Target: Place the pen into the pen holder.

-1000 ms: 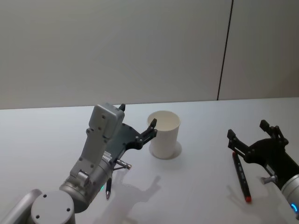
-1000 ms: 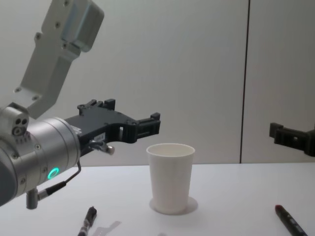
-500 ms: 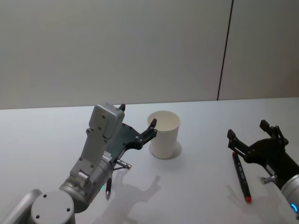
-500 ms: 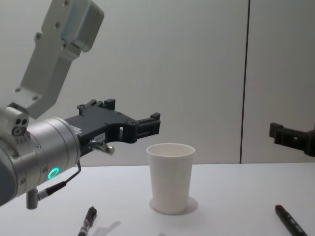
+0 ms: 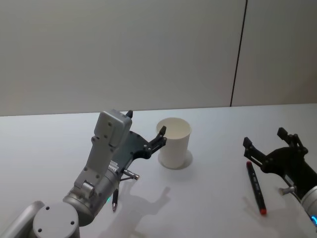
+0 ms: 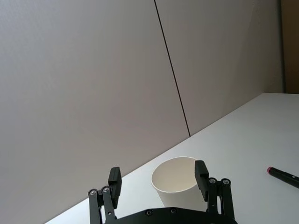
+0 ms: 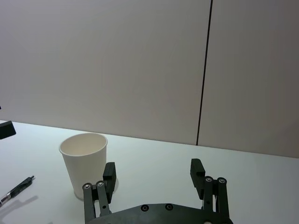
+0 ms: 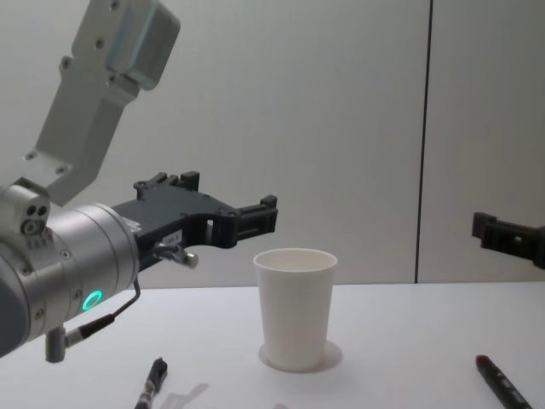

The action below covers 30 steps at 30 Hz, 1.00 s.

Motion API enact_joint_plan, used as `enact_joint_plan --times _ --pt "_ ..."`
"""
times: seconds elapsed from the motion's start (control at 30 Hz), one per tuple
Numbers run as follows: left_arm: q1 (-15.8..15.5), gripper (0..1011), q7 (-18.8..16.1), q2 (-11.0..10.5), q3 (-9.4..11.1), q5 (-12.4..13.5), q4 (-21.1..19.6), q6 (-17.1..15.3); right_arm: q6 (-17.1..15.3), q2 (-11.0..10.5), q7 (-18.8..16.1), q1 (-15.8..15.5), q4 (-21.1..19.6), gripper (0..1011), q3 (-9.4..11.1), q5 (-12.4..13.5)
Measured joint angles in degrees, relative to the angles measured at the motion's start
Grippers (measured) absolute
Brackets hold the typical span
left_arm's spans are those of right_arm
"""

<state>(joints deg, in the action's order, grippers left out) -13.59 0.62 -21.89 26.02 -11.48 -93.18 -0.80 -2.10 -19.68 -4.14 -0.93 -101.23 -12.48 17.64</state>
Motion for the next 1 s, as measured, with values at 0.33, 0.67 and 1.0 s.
enact_joint_plan --times 0.33,0.67,1.0 --pt "0.0 1000 0.0 0.0 0.0 0.0 0.0 0.0 -2.28 -1.49 -1.27 0.03 -0.15 1002 1.68 3.77" --pt "0.0 1000 0.0 0.0 0.0 0.0 0.0 0.0 -9.09 -2.75 -2.43 1.74 -0.31 1001 3.48 8.86" --pt "0.0 1000 0.0 0.0 0.0 0.0 0.0 0.0 -16.27 -2.98 -2.98 4.57 0.75 1002 4.11 10.94"
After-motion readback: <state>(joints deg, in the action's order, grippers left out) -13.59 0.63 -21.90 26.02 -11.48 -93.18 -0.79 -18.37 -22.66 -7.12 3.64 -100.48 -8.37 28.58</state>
